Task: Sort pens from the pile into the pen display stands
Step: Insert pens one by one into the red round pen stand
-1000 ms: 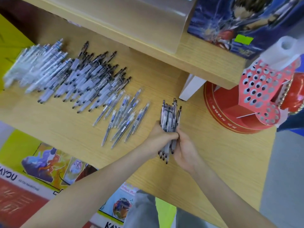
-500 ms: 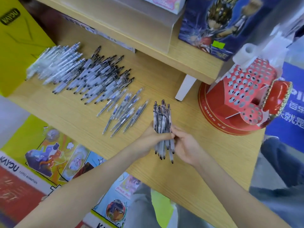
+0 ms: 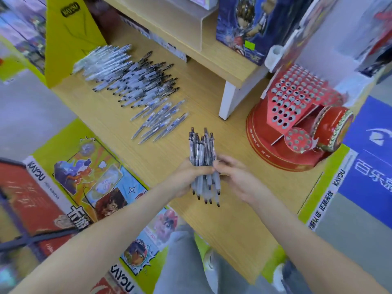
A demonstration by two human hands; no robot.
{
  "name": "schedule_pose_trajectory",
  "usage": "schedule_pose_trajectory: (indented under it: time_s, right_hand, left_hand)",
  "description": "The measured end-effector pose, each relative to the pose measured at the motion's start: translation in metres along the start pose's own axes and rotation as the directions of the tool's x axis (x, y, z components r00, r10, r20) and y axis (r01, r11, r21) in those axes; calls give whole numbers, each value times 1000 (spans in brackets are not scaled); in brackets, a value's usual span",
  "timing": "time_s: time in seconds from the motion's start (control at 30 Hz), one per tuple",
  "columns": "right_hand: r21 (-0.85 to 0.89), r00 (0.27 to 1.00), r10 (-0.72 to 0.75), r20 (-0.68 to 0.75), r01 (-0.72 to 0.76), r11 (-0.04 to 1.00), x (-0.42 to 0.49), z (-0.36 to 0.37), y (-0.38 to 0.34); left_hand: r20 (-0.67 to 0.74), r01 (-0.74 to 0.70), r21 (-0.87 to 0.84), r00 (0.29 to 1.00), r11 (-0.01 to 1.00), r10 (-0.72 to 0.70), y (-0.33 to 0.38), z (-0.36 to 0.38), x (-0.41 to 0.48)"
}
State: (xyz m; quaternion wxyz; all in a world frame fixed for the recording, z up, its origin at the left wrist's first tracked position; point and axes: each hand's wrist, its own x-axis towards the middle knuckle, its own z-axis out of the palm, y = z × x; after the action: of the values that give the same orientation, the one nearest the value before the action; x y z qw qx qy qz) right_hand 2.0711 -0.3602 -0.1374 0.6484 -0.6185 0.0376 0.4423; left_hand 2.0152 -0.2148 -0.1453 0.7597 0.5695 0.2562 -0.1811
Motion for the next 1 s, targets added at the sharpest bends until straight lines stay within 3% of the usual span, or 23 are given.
schedule_pose_trajectory:
  time_s: [0.2, 0.33, 0.6, 0.77, 1.0]
  right_hand:
    - [-269, 991, -118, -68, 96, 958, -23, -15, -31]
    - [-342, 978, -203, -34, 180, 922, -44, -22, -44]
    - [-356, 957, -289, 7, 272, 894, -74, -75, -68]
    - [-326, 950, -307, 60, 310, 893, -88, -140, -88]
    - [-187, 888, -454, 71, 459, 869, -86, -224, -140]
  left_hand:
    - [-4, -42, -1, 999, 999, 42, 18, 20, -12]
    - [-61, -74, 21, 995, 997, 75, 27, 39, -10]
    - [-79, -157, -5, 985, 988, 156, 48, 104, -18]
    - [-170, -197, 19, 966, 980, 197, 58, 169, -10]
    - [-272, -161, -96, 954, 982, 129, 78, 239, -1]
